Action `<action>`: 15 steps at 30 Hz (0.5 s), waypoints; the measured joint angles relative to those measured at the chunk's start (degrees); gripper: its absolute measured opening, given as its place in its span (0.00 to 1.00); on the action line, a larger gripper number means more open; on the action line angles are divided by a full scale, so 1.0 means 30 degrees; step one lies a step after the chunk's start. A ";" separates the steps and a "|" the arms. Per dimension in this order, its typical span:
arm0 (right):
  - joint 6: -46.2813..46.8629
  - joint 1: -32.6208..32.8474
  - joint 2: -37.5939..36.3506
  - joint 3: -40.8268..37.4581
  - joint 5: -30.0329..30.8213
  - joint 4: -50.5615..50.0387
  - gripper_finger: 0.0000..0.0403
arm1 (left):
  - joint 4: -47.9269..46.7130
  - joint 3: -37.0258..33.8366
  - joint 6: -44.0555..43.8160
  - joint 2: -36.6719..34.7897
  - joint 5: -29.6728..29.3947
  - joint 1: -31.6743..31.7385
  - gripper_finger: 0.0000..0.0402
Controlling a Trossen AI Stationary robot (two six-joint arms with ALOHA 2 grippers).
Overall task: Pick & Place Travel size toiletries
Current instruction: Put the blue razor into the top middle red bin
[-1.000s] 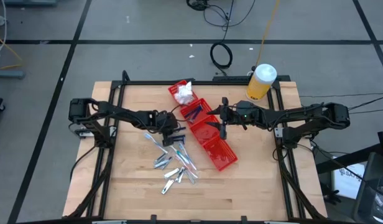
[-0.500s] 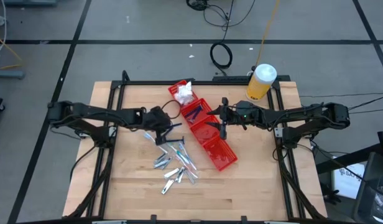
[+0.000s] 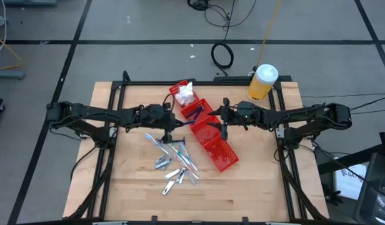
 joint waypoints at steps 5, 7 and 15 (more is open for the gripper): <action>-0.0007 0.0000 0.0000 0.0000 0.0000 -0.0058 0.46 | 0.0978 0.0020 0.0405 0.0000 0.0010 0.0290 0.03; -0.0022 0.0000 0.0000 0.0000 0.0000 -0.0052 0.46 | 0.1566 0.0020 0.0644 0.0000 0.0006 0.0459 0.02; -0.0197 -0.0007 0.0000 0.0000 0.0000 0.0211 0.46 | 0.7312 0.0050 -0.0196 0.2025 -0.0155 0.1487 0.02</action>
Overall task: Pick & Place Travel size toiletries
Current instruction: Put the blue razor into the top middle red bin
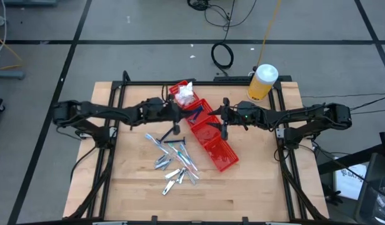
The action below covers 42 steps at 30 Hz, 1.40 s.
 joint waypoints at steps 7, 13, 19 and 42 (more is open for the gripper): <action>0.0131 0.0000 0.0000 -0.0007 0.0000 -0.0058 0.46 | 0.0574 0.1394 -0.2195 0.3598 -0.0920 0.0355 0.02; 0.0138 0.0000 0.0000 -0.0007 0.0002 0.0105 0.46 | -0.2279 0.3912 -0.3217 0.6103 -0.2199 0.0443 0.02; 0.0211 0.0000 0.0000 -0.0007 0.0007 0.0090 0.46 | -0.5447 0.5218 -0.3948 0.6835 -0.3344 0.0548 0.02; 0.0219 0.0000 0.0000 -0.0007 0.0014 0.0182 0.46 | -0.6038 0.5223 -0.4313 0.6744 -0.3363 0.0574 0.22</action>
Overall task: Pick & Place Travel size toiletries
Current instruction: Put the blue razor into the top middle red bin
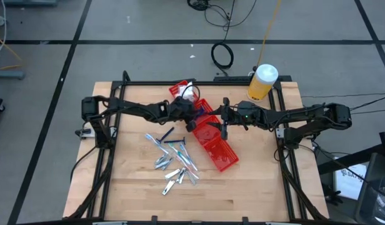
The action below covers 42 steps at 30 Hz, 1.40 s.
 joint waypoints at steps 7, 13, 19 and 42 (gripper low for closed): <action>0.0007 0.0000 0.0000 0.0000 0.0001 -0.0393 0.46 | -0.5747 -0.0019 0.1936 -0.3957 -0.0146 -0.0219 0.22; -0.0017 0.0000 0.0000 0.0000 0.0001 -0.0352 0.46 | -1.1751 0.0007 -0.2071 -0.7185 -0.0148 -0.0942 0.22; -0.0103 0.0000 0.0000 0.0000 0.0001 -0.0191 0.46 | -1.5055 -0.0677 -0.6318 -0.7370 -0.0142 -0.2233 0.22; -0.0226 0.0000 0.0000 0.0000 -0.0006 0.0087 0.46 | -1.2042 -0.3613 -1.1485 -0.3102 0.0770 -0.3367 0.22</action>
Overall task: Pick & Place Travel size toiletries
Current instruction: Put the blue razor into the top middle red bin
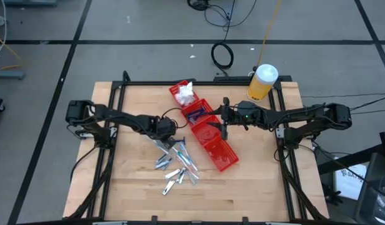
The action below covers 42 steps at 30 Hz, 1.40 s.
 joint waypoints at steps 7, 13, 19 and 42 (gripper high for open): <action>-0.0138 0.0000 0.0000 0.0000 0.0000 0.0033 0.46 | 0.0703 -0.0073 0.0595 -0.0211 -0.0103 0.0154 0.22; -0.0277 0.0000 0.0000 0.0000 0.0000 0.0066 0.46 | 0.0929 -0.0073 0.2468 -0.0211 0.0615 0.0154 0.22; -0.0284 0.0000 0.0000 0.0000 0.0000 0.0073 0.46 | 0.1462 -0.0073 0.1324 -0.0211 0.0927 0.0152 0.22; -0.0277 0.0000 0.0000 0.0000 -0.0007 -0.0011 0.46 | 0.1454 -0.0080 0.0288 -0.0211 -0.1403 0.1458 0.22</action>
